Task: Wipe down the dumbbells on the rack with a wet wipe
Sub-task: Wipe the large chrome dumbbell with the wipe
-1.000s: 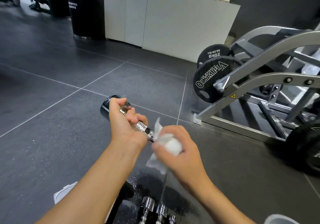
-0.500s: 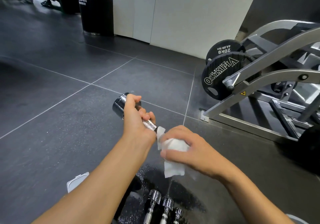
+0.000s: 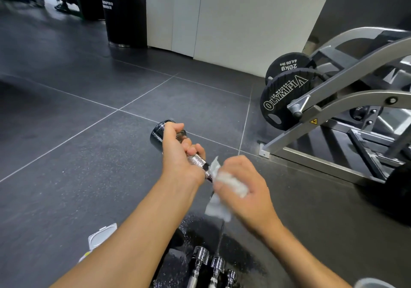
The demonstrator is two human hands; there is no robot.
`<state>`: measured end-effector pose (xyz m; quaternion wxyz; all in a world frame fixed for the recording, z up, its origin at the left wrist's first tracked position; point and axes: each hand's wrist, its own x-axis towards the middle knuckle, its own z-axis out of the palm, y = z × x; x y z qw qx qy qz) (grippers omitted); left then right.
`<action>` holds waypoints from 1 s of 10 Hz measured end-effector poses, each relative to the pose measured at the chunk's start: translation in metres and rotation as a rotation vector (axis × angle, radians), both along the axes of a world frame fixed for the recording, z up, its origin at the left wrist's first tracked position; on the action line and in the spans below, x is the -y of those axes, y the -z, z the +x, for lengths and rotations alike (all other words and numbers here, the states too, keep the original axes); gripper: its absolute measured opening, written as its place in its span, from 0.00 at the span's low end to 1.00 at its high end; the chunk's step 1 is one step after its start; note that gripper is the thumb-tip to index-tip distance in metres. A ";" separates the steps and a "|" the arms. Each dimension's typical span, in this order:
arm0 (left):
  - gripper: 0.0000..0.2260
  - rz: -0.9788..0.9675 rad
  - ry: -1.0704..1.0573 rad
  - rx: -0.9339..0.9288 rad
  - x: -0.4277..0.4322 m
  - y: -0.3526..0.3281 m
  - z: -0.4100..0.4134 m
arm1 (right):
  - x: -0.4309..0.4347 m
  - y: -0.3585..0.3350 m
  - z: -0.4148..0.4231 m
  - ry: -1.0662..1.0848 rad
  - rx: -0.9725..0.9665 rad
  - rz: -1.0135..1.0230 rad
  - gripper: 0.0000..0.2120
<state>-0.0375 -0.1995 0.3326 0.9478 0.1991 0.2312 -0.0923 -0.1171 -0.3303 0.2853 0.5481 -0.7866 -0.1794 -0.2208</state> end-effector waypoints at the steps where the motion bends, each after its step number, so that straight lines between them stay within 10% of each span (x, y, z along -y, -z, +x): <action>1: 0.13 0.073 0.008 0.036 0.000 0.004 -0.001 | 0.018 -0.002 0.002 -0.059 0.366 -0.921 0.06; 2: 0.13 0.150 0.012 0.059 0.002 0.009 -0.002 | 0.010 0.002 -0.002 -0.012 0.081 -0.604 0.04; 4: 0.11 0.117 0.038 0.111 -0.001 0.006 -0.002 | 0.002 -0.027 0.005 0.136 -0.502 0.751 0.19; 7: 0.07 0.177 0.193 0.231 0.016 0.014 -0.012 | -0.001 -0.050 0.015 0.017 -0.481 1.056 0.29; 10: 0.21 0.219 0.367 0.324 0.034 0.015 -0.030 | -0.002 -0.034 0.013 -0.004 -0.393 0.530 0.24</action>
